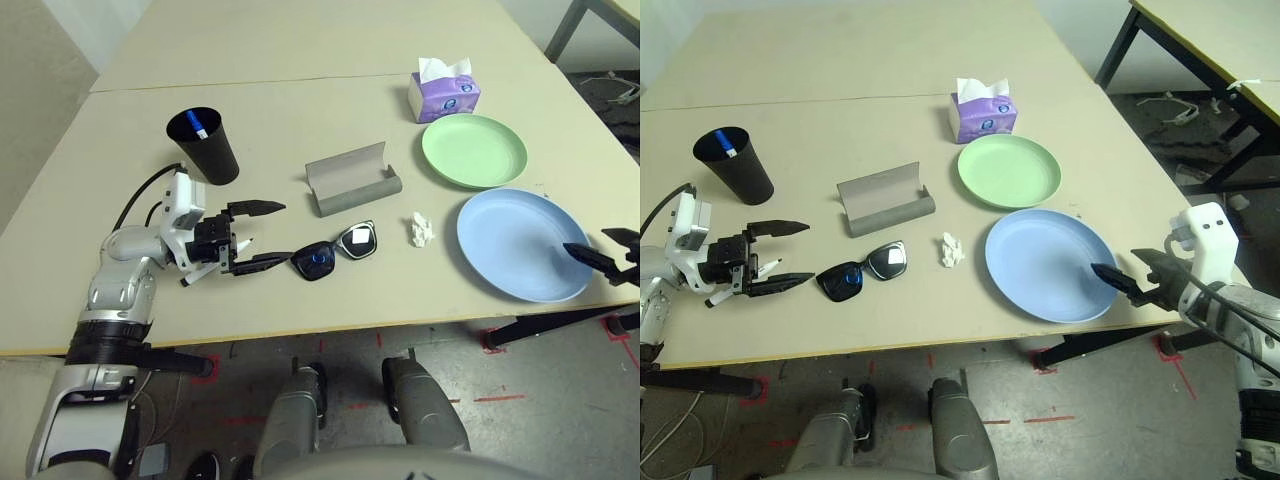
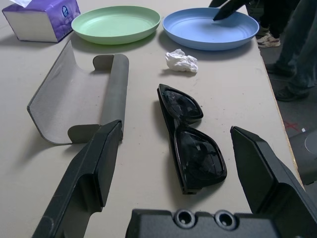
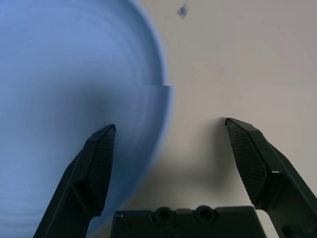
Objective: Organize and tidy the items on the table.
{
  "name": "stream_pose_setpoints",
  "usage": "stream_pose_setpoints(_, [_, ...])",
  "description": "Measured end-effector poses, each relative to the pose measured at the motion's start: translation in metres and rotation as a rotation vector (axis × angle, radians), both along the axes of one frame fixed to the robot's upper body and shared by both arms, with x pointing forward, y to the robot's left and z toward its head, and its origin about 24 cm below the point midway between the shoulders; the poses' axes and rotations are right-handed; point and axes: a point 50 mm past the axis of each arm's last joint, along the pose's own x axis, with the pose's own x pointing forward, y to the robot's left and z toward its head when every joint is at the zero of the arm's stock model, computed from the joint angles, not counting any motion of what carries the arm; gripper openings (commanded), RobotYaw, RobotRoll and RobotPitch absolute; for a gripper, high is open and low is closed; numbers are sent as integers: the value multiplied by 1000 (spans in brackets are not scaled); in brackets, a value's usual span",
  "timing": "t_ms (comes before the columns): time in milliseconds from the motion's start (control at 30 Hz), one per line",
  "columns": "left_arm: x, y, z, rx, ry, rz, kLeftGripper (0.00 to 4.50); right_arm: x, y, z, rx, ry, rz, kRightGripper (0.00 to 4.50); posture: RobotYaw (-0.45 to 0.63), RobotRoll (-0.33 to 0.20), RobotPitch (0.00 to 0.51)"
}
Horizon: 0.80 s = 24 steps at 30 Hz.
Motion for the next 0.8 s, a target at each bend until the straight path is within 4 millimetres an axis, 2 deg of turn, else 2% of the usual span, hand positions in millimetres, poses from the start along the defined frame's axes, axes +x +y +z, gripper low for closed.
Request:
stream_pose_setpoints(100, [-1, -1, 2, 1, -19, 5, 4500, -2, 1, 1, 14, 40, -3, 3869, -269, 0, 202])
stream_pose_setpoints(300, [-2, -3, 4, 0, -43, 17, 4500, -2, 5, 4, 51, 84, 11, 1683, -262, 0, 206])
stream_pose_setpoints(467, [-4, -4, 3, 1, -48, 20, 4500, 5, 11, 9, 73, 45, 36, 109, -262, 0, 206])
stream_pose_setpoints(600, [-5, -3, 0, -1, -41, 32, 4500, 20, 19, 23, 147, -66, 44, 21, -268, 0, 206])
stream_pose_setpoints(800, [-8, -2, -3, -3, -35, 53, 4500, 33, 15, 77, 279, -277, 27, 21, -259, 0, 204])
